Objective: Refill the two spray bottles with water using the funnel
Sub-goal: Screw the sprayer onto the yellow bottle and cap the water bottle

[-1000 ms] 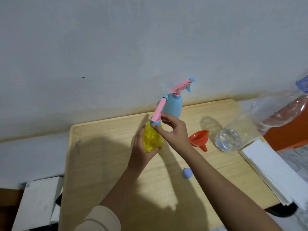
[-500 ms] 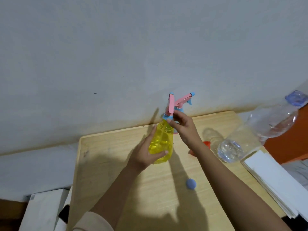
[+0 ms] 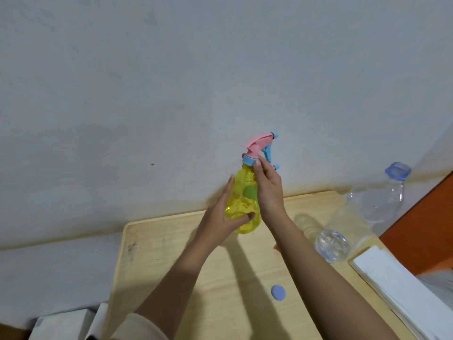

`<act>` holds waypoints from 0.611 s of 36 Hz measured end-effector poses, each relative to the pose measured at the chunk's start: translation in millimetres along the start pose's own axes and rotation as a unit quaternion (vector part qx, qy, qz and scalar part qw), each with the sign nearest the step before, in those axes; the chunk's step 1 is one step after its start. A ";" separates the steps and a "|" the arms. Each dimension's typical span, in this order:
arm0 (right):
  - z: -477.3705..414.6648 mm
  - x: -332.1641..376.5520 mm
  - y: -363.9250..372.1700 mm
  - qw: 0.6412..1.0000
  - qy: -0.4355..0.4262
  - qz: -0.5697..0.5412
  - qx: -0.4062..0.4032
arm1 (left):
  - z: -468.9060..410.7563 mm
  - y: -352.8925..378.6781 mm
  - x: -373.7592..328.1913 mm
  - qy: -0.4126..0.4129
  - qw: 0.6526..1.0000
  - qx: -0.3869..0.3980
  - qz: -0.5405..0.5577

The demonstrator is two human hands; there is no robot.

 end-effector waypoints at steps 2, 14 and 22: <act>-1.0 6.4 -1.4 1.000 -0.005 -0.018 -0.016 | -0.8 -2.4 -5.9 0.006 1.000 -0.004 0.004; 0.3 31.3 2.0 0.999 -0.044 0.002 0.012 | 1.3 -7.9 -18.6 0.021 0.999 0.024 0.012; 1.4 36.5 -3.1 0.998 -0.054 0.004 0.021 | 2.9 -8.5 -22.7 0.013 0.999 0.039 0.025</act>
Point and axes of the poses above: each hand's wrist, its own z-axis away from the middle knuckle, its own y-axis out of the palm, x = y × z, the point moved 10 cm from there along -z, towards the middle knuckle, and after that the axes turned 7 degrees about -z, right-handed, at the moved point
